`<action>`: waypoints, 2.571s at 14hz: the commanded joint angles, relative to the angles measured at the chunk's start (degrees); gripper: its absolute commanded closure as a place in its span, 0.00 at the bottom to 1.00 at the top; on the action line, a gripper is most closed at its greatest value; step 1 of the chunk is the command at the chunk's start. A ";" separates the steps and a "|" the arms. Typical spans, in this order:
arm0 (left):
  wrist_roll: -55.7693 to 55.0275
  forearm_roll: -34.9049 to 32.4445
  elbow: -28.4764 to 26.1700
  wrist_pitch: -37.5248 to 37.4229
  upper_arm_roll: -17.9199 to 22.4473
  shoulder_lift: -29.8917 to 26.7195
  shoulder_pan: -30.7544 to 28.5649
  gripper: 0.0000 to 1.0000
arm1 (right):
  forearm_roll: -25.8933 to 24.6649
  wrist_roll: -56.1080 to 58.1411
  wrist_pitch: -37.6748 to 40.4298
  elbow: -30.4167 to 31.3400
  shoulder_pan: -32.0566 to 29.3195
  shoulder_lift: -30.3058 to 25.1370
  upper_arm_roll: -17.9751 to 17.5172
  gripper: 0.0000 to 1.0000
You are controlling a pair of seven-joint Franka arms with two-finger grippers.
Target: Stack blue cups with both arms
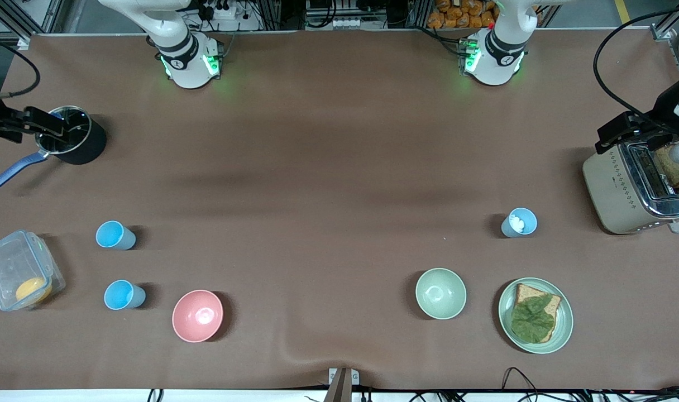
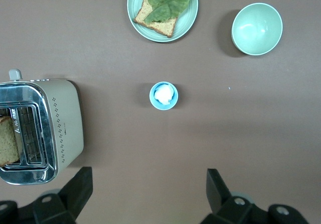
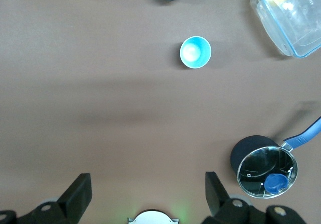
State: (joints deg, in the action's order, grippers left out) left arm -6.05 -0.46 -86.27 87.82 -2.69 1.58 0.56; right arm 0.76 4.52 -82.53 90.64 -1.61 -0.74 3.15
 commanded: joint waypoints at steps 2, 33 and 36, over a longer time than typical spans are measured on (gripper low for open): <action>1.39 -0.07 1.45 -2.04 0.49 0.62 -0.03 0.00 | -1.55 -1.00 -0.61 1.30 0.56 -1.80 -0.51 0.00; 3.15 -2.89 -34.34 57.91 -0.12 20.39 -3.37 1.00 | -2.96 31.40 -31.62 1.29 -8.93 34.22 -0.25 0.00; 2.01 -0.35 -32.22 53.61 -2.65 19.52 -2.84 1.00 | -3.05 32.66 -32.95 1.29 -9.02 36.77 -0.25 0.00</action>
State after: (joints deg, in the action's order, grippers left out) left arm -3.19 -2.80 -120.86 144.49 -3.16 21.21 -2.38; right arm -1.39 35.92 -115.35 93.05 -10.11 34.45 3.61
